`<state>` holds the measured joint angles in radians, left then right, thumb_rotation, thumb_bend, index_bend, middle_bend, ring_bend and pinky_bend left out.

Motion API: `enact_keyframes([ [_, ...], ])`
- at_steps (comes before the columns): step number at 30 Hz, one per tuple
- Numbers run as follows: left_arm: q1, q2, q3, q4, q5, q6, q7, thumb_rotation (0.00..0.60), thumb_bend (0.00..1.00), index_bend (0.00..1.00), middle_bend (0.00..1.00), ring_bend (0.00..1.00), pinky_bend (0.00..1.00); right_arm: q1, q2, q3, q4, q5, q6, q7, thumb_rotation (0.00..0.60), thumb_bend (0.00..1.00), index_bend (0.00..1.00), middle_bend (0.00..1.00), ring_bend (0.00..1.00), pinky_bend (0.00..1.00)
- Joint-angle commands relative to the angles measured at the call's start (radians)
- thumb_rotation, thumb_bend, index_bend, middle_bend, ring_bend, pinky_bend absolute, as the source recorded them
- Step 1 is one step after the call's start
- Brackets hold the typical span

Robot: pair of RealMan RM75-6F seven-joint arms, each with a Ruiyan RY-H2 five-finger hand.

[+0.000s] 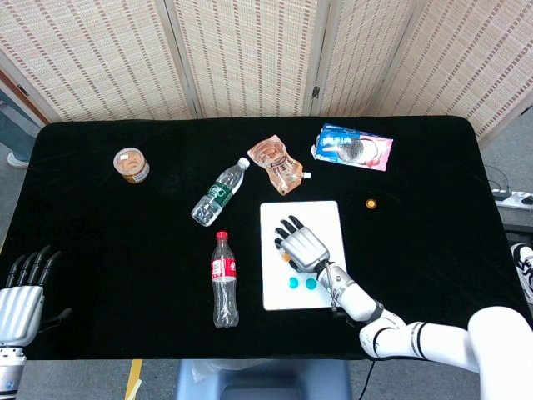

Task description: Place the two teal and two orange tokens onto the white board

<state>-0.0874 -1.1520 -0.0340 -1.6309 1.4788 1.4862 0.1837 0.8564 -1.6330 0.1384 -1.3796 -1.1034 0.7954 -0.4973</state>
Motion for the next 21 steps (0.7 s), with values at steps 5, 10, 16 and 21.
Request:
enact_keyframes([
  [5, -0.002, 0.002, -0.002, 0.002, 0.003, 0.000, -0.003, 0.600, 0.17, 0.00, 0.00, 0.00, 0.00, -0.028, 0.054, 0.025, -0.002, 0.034, 0.065, 0.013, 0.600, 0.43, 0.34, 0.19, 0.06, 0.00],
  [10, -0.004, 0.001, -0.002, 0.003, 0.001, -0.006, -0.003, 0.600, 0.17, 0.00, 0.00, 0.00, 0.00, -0.067, 0.113, 0.049, 0.059, 0.101, 0.090, 0.053, 0.600, 0.43, 0.34, 0.18, 0.07, 0.00],
  [16, -0.008, -0.002, -0.001, -0.008, 0.004, -0.009, 0.009, 0.600, 0.17, 0.00, 0.00, 0.00, 0.00, -0.090, 0.132, 0.057, 0.179, 0.172, 0.062, 0.084, 0.600, 0.43, 0.33, 0.18, 0.07, 0.00],
  [21, -0.012, 0.002, -0.002, -0.022, 0.009, -0.009, 0.024, 0.600, 0.17, 0.00, 0.00, 0.00, 0.00, -0.084, 0.103, 0.055, 0.280, 0.232, 0.007, 0.077, 0.600, 0.43, 0.34, 0.18, 0.06, 0.00],
])
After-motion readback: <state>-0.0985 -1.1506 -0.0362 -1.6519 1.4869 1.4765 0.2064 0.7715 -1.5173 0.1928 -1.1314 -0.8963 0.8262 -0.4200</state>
